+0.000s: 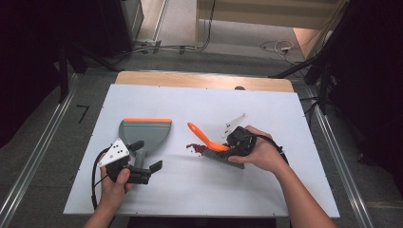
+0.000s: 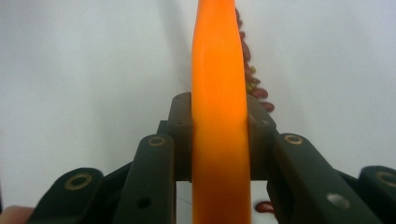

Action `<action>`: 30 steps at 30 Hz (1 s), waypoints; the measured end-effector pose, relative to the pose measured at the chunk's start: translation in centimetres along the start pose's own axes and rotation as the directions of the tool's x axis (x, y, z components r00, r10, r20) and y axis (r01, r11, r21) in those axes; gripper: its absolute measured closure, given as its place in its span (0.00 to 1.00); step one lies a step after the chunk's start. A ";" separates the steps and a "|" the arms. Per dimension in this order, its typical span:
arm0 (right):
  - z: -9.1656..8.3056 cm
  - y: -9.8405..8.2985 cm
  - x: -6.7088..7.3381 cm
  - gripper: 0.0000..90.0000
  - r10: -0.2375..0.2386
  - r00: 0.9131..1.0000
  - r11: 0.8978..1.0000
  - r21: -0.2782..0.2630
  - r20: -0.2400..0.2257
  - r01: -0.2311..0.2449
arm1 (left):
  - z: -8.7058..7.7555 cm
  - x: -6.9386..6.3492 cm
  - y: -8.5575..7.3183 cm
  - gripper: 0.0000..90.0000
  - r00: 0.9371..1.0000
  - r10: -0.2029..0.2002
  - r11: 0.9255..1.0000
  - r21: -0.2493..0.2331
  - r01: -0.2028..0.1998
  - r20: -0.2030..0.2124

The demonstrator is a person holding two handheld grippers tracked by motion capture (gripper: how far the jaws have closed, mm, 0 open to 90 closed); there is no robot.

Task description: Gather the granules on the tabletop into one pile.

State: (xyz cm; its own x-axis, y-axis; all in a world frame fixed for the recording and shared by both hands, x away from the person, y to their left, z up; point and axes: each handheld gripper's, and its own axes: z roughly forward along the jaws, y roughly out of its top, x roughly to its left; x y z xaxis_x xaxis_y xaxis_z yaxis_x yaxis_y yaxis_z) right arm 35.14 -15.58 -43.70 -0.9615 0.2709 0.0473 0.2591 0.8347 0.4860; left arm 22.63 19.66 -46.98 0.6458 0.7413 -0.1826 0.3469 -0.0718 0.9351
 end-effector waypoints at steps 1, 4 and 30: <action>-0.2 0.2 0.1 0.76 0.004 1.000 1.000 -0.009 0.000 -0.004 | 0.0 0.0 0.0 0.00 1.000 -0.001 1.000 -0.003 0.001 0.000; -0.6 1.1 0.5 0.76 0.047 0.999 0.998 -0.036 0.004 -0.047 | -0.1 0.0 0.1 0.00 1.000 0.002 1.000 -0.002 -0.002 -0.001; 6.8 7.8 0.6 0.77 0.581 0.813 0.798 -0.178 -0.031 -0.576 | -0.3 0.3 0.1 0.00 1.000 0.003 1.000 -0.004 -0.003 -0.009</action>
State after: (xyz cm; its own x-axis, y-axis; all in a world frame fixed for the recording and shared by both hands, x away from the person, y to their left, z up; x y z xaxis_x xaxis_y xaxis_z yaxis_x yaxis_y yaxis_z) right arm 37.19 -5.69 -45.79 -0.6345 0.6900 0.3482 0.7443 0.4240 0.5159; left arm 22.69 20.06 -46.89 0.6412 0.7467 -0.1768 0.3420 -0.0718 0.9370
